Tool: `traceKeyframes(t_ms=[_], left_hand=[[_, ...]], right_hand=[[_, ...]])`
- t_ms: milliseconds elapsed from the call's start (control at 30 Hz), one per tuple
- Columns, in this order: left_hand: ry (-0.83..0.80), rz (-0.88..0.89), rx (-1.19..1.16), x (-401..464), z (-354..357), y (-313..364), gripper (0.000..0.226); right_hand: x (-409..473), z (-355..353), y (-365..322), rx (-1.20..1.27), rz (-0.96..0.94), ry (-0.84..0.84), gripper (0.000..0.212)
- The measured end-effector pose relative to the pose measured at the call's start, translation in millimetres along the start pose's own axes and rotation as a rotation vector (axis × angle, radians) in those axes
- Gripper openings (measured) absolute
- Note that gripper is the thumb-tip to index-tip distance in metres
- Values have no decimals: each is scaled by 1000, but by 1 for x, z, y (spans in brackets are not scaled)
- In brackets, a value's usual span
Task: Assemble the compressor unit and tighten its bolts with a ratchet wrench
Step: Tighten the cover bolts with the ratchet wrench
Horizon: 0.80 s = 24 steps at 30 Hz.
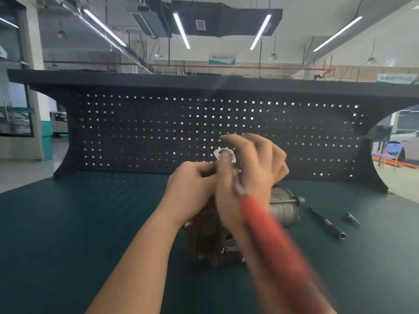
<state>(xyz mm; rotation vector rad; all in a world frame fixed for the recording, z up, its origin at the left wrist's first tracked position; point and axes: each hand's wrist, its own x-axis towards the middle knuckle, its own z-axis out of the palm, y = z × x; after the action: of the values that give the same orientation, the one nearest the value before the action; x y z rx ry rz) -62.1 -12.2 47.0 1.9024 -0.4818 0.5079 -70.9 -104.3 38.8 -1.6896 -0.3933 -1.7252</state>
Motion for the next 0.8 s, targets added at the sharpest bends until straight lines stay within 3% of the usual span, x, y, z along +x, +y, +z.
traceKeyframes(t_ms=[67,167,200,267,333,400,467,533,600,733,800], left_hand=[[-63,60,-59,-3,1,-1,31],[-24,86,-27,-2,3,-4,31],[-15,89,-35,-2,3,-4,31],[-12,62,-78,-3,3,-2,32],[-44,38,-50,-3,2,-2,28],[-6,17,142,2,2,-6,16],[38,-26,162,6,1,-9,23],[16,8,84,3,0,-7,36],[-30,37,-12,-3,0,-1,30],[-18,63,41,-2,2,-3,24],[38,55,61,-1,2,-2,20]], right_hand=[[8,-7,18,92,223,40,28],[16,-10,37,424,616,126,33],[18,-10,33,464,667,129,34],[15,-9,22,350,500,163,30],[9,-6,5,161,234,34,35],[-3,2,-10,6,-86,-72,38],[-6,5,-14,-48,-155,-64,32],[0,-1,-6,-38,-63,33,29],[8,-9,11,26,109,107,33],[16,-11,35,440,718,102,31],[16,-10,37,559,749,87,37]])
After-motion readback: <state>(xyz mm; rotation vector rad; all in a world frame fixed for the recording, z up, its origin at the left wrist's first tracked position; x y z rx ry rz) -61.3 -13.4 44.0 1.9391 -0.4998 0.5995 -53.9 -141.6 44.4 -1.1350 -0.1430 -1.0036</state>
